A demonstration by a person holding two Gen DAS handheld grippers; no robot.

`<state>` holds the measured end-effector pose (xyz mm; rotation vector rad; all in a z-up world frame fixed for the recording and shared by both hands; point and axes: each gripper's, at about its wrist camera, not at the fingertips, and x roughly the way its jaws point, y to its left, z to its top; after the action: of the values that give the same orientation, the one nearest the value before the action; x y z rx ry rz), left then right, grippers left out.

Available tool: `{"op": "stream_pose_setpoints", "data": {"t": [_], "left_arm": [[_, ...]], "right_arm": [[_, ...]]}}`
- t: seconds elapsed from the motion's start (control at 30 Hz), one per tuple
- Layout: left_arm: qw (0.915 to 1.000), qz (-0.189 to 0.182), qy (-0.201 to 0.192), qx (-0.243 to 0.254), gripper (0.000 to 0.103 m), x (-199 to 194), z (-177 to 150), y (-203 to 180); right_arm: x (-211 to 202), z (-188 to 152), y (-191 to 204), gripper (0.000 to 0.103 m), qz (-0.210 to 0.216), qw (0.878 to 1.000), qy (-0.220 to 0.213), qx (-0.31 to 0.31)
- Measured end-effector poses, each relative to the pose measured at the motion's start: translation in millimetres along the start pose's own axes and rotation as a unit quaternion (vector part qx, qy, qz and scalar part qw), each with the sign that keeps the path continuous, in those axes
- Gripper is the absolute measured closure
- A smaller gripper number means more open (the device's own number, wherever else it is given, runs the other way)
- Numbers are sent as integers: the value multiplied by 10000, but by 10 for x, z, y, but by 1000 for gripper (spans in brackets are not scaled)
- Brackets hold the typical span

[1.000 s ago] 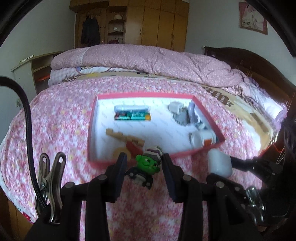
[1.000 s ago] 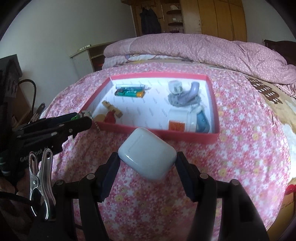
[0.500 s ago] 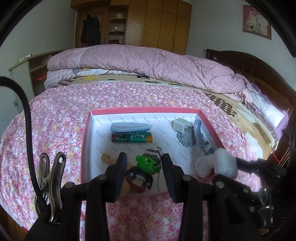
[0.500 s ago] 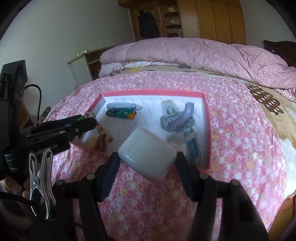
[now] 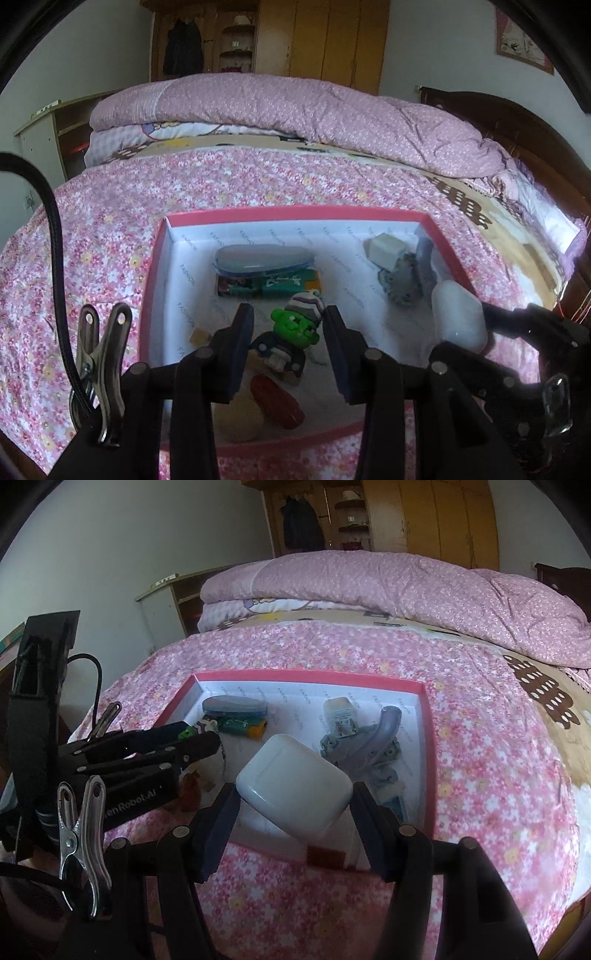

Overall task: Organize rigid objects
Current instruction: 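Carry the green figurine and white case over the tray, then lower the figurine and white case into the tray and open both tools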

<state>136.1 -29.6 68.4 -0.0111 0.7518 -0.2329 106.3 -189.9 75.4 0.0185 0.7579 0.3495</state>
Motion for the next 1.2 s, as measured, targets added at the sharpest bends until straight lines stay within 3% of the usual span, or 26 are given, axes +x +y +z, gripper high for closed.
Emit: {"op": "stream_pose_setpoints", "data": {"t": [0.6, 0.73, 0.93, 1.2], "left_arm": [[9998, 126, 170, -63, 61, 276, -13, 77], [9996, 198, 196, 0, 49, 274, -13, 45], [9996, 273, 87, 5, 43, 156, 1, 19], [9995, 311, 7, -95, 41, -44, -28, 42]], "right_arm": [[367, 39, -165, 40, -179, 9995, 252, 70], [404, 47, -214, 40, -236, 9991, 318, 172], [359, 62, -244, 40, -147, 9988, 308, 339], [113, 94, -131, 38, -35, 9997, -37, 222]]}}
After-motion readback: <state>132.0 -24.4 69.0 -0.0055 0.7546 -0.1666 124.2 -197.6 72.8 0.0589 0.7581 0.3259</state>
